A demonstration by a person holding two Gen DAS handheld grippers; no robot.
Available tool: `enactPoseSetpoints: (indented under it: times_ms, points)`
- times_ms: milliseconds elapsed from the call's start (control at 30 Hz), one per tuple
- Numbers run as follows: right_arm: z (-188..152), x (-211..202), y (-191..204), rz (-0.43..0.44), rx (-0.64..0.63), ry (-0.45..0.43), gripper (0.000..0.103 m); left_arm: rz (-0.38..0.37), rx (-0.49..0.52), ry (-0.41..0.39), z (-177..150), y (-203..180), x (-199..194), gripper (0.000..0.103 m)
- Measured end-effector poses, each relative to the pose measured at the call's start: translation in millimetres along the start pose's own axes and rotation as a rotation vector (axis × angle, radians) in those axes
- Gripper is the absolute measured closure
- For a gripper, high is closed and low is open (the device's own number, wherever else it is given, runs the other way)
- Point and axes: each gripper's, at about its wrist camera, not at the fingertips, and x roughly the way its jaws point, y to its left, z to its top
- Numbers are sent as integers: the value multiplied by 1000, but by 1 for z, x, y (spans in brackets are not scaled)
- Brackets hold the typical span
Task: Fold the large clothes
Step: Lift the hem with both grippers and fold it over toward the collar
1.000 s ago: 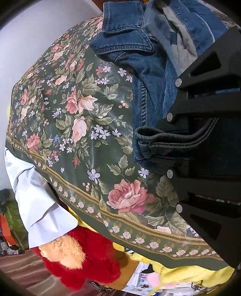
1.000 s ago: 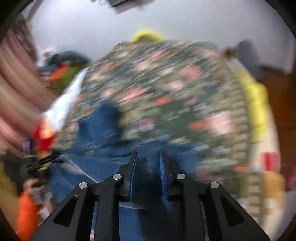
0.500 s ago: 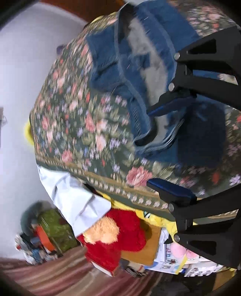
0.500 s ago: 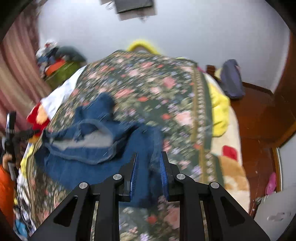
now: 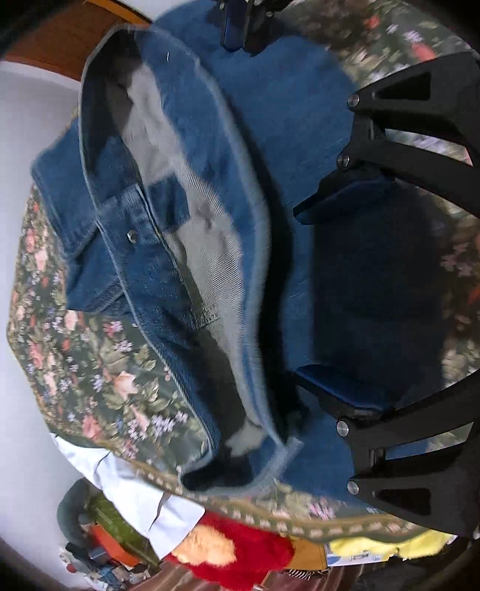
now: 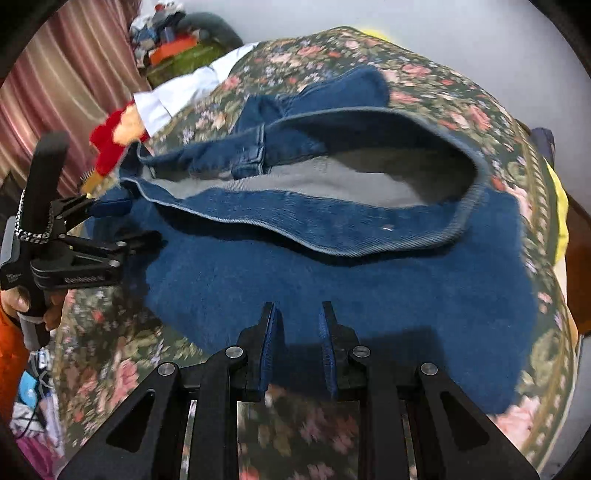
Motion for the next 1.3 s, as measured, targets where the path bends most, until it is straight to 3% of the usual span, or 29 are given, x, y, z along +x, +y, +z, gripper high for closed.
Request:
enactPoseSetpoints:
  times_ms: [233, 367, 500, 533, 633, 733, 800, 900, 1033, 1200, 1300]
  points:
    - [31, 36, 2, 26, 19, 19, 84, 0, -55, -23, 29, 17, 21, 24]
    - [61, 25, -10, 11, 52, -55, 85, 7, -73, -97, 54, 34, 7, 25]
    - [95, 4, -23, -94, 71, -171, 85, 43, -135, -133, 81, 49, 8, 25]
    - [106, -1, -28, -127, 77, -200, 85, 77, -156, -131, 88, 54, 12, 25]
    - [124, -18, -39, -186, 114, -256, 84, 80, -204, -100, 100, 69, 18, 25]
    - [128, -41, -51, -136, 165, -298, 84, 40, -220, -112, 98, 74, -1, 25]
    - [124, -55, -51, -76, 161, -304, 84, 60, -200, -159, 93, 75, -24, 25]
    - [114, -61, -33, -66, 93, -279, 84, 98, -163, -204, 82, 78, -57, 23]
    - [91, -44, 9, -12, -38, -180, 84, 119, -121, -195, 57, 84, -77, 16]
    - [58, 16, 42, -4, -118, 9, 84, 119, -79, -74, 4, 90, -61, 16]
    - [41, 53, 46, -52, -148, 136, 84, 117, -70, 14, -32, 96, -39, 11]
